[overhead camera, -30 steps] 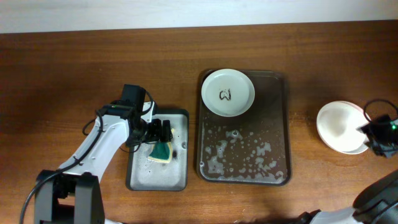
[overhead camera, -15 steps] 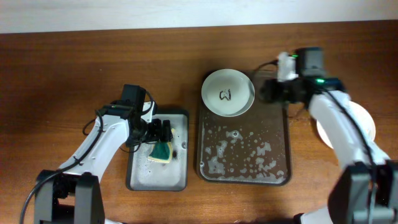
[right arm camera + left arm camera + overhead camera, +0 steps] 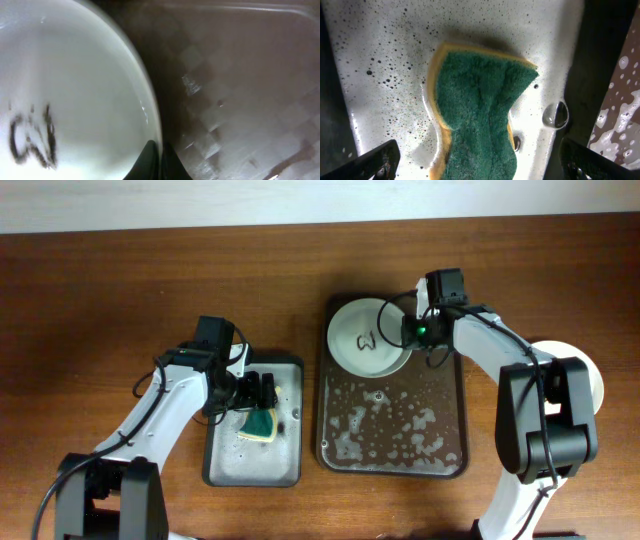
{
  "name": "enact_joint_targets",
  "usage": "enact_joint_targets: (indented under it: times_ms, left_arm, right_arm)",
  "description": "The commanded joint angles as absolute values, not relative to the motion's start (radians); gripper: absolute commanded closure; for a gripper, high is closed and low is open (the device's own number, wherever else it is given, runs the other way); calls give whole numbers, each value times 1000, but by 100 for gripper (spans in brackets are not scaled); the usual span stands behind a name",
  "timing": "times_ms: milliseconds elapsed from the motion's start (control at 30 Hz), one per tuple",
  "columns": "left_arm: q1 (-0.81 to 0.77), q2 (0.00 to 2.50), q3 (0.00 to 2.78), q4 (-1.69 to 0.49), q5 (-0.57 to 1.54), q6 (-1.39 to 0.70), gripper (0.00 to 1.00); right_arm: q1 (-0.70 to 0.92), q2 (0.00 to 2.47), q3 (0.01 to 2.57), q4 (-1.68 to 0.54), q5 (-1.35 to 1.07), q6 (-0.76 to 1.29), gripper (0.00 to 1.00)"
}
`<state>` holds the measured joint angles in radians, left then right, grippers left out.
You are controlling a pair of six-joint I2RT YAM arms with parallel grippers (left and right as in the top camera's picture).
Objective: Clean dirty plates on tray and stack at the side
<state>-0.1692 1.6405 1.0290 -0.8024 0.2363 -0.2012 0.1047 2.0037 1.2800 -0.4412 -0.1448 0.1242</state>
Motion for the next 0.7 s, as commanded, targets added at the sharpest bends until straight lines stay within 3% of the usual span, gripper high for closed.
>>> enact_joint_targets:
  times_ms: [0, 300, 533, 600, 667]
  left_arm:
    - [-169, 1619, 1025, -801, 247, -192, 0]
    - [-169, 1619, 1025, -801, 247, -192, 0]
    - [-169, 1619, 1026, -801, 247, -192, 0]
    - [-169, 1619, 1025, -801, 248, -192, 0]
    - [-169, 1619, 1025, -801, 247, -192, 0]
  right_arm:
    - [110, 1945, 1278, -527, -184, 193, 96]
    - [111, 1720, 1257, -1028, -172, 322, 96]
    - [111, 1718, 1036, -875, -202, 381, 96]
    - [110, 1690, 1058, -867, -203, 355, 62]
    - [110, 1606, 1097, -880, -202, 281, 55]
